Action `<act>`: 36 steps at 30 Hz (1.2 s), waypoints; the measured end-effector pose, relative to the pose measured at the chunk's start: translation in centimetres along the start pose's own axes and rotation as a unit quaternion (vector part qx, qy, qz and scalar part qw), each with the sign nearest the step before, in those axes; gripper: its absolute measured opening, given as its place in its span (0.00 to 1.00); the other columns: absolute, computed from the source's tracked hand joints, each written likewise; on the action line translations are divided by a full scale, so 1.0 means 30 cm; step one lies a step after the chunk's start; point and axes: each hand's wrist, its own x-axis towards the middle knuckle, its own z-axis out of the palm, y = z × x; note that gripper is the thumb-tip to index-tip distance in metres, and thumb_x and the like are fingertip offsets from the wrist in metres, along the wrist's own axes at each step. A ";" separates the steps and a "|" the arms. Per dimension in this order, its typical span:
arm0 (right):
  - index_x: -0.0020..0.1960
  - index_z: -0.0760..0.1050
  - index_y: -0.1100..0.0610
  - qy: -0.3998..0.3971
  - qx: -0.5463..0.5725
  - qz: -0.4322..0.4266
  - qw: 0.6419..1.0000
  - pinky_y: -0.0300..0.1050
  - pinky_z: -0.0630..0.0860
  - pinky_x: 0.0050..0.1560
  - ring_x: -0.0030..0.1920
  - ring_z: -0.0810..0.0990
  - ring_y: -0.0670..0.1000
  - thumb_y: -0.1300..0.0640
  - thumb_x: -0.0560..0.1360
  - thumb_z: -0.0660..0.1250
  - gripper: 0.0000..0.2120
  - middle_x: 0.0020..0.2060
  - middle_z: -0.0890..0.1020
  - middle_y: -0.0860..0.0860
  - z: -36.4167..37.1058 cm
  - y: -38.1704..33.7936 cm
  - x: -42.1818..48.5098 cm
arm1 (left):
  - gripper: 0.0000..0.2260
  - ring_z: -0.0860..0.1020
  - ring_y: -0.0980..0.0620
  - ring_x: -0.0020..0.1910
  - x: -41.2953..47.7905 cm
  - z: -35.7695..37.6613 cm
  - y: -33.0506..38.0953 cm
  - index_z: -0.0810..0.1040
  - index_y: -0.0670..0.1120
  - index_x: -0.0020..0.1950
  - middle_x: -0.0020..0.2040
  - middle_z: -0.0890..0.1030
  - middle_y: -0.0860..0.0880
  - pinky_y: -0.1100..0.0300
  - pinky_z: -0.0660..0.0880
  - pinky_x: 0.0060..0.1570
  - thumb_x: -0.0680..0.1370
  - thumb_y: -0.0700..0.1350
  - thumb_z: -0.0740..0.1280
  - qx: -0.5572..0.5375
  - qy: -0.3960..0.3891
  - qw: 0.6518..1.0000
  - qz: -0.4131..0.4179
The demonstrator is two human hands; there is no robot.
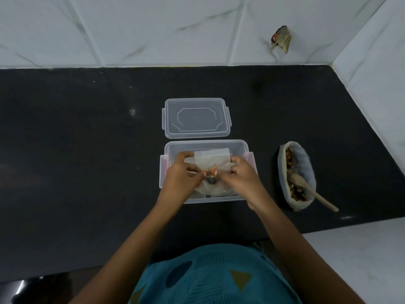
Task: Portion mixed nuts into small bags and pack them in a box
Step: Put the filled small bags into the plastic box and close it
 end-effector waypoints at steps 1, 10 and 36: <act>0.60 0.69 0.55 0.004 -0.032 -0.003 0.999 0.26 0.70 0.31 0.39 0.76 0.38 0.56 0.71 0.70 0.20 0.45 0.78 0.46 0.009 0.005 0.009 | 0.20 0.79 0.53 0.42 0.006 0.004 -0.008 0.64 0.50 0.57 0.41 0.77 0.51 0.59 0.79 0.40 0.73 0.38 0.70 0.011 0.010 1.000 -0.007; 0.65 0.64 0.61 0.060 -0.244 -0.033 0.967 0.43 0.71 0.49 0.56 0.76 0.56 0.54 0.75 0.66 0.23 0.56 0.75 0.58 0.071 0.021 0.057 | 0.13 0.76 0.49 0.46 0.063 0.041 -0.053 0.72 0.43 0.61 0.55 0.75 0.41 0.62 0.76 0.39 0.77 0.37 0.64 0.231 0.019 0.972 0.033; 0.52 0.77 0.59 0.045 -0.180 -0.077 0.980 0.36 0.73 0.43 0.40 0.77 0.45 0.56 0.74 0.68 0.09 0.43 0.79 0.51 -0.091 -0.199 0.219 | 0.10 0.76 0.54 0.46 0.236 -0.131 0.061 0.77 0.43 0.58 0.51 0.79 0.48 0.63 0.73 0.47 0.78 0.42 0.65 0.246 0.157 0.943 0.163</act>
